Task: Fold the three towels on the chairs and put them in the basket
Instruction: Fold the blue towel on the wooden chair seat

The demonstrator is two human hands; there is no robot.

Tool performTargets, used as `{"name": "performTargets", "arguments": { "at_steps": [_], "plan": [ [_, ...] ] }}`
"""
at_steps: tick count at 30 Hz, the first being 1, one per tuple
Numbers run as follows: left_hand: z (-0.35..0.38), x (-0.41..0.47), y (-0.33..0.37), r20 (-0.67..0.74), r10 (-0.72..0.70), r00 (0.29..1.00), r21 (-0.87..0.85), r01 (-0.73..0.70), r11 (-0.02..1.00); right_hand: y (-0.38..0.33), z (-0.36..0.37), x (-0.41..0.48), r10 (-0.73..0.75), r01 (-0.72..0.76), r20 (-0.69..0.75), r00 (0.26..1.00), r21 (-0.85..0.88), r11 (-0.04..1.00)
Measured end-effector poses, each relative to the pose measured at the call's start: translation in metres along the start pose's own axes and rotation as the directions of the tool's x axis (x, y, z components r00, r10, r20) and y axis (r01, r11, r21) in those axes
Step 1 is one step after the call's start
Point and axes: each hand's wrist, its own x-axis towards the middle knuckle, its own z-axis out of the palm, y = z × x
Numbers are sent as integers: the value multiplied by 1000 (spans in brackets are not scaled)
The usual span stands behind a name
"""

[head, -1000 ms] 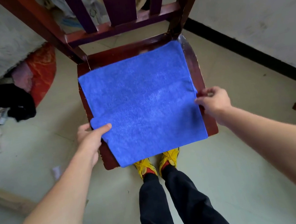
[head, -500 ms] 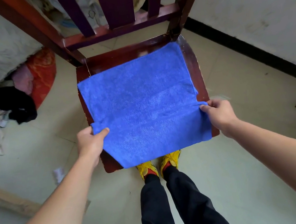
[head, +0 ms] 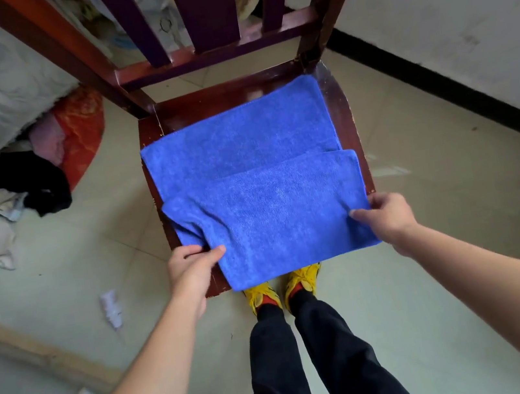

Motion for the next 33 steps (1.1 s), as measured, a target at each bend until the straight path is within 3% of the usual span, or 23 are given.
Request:
{"name": "performTargets", "arguments": {
  "at_steps": [5,11,16,18,21,26,29,31,33],
  "plan": [
    [6,-6,-8,52,37,998,98,-42,994,-3,-4,4,-13,13,4,1000,-5,1000],
    [-10,17,37,28,70,997,-180,-64,982,-68,-12,7,-217,215,-3,976,126,968],
    [-15,43,63,51,90,995,-302,-71,951,-103,-9,14,-274,276,-41,961,231,933],
    [-14,39,54,-26,90,996,-245,-94,965,-92,-7,13,-261,268,-59,963,184,946],
    [-7,18,20,-214,100,972,-47,-112,993,-56,-7,0,-196,195,-129,972,-22,981],
    [22,-16,-39,-83,66,994,284,-40,958,-2,0,-18,6,-25,-59,998,-322,947],
    [31,-15,-48,-112,63,992,398,-13,917,9,6,-20,48,-48,-10,999,-335,941],
    [33,-16,-49,-147,71,987,278,-28,960,10,6,-19,27,-28,-7,1000,-194,981],
    [28,-21,-49,-130,63,989,51,-57,997,6,5,-22,-9,6,-39,999,-67,998]
  ]
}}
